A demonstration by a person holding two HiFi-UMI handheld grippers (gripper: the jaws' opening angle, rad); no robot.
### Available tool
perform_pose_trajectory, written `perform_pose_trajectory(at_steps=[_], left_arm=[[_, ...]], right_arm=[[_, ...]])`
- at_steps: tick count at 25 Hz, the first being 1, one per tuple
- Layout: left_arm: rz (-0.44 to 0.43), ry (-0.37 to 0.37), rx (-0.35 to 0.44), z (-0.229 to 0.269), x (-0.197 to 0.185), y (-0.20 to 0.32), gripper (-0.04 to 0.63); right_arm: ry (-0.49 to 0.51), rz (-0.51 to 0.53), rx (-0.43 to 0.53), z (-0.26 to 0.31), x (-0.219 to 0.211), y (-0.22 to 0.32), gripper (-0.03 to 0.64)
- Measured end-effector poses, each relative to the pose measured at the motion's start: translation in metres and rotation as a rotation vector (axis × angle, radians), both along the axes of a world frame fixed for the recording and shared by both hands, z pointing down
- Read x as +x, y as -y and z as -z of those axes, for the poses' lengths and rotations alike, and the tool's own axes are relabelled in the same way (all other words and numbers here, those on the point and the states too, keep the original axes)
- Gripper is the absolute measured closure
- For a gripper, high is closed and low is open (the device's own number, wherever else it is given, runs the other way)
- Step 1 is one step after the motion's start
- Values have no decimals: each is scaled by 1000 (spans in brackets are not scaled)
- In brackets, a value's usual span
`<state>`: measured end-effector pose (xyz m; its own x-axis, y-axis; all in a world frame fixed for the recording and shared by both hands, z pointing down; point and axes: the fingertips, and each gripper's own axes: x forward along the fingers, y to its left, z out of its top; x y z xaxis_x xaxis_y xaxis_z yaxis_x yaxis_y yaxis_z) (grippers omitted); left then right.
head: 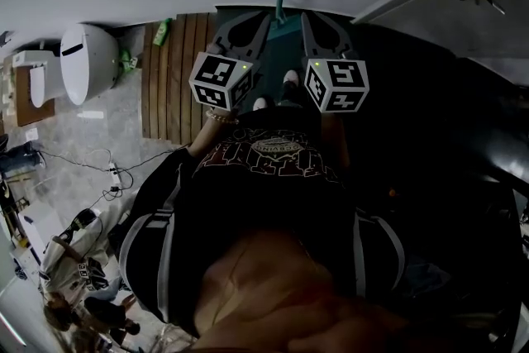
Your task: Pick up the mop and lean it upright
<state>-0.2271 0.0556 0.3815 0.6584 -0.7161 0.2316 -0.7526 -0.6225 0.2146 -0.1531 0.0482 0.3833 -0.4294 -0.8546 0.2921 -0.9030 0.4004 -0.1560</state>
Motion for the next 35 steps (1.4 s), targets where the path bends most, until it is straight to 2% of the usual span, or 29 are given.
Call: perform_pose_trajectory(at_steps=[6, 15, 19, 27, 35], left_arm=[[52, 0, 25, 6, 21, 45, 555], [129, 5, 21, -2, 69, 92, 555], [157, 9, 20, -3, 69, 99, 555], [173, 26, 11, -6, 77, 116, 555], [143, 30, 18, -4, 79, 151, 555]], right_arm=[[-2, 56, 5, 3, 19, 44, 597], [-3, 134, 6, -4, 66, 90, 597], [-5, 162, 5, -4, 64, 96, 597], [16, 143, -8, -9, 83, 109, 597], [10, 78, 2, -6, 89, 135, 597]])
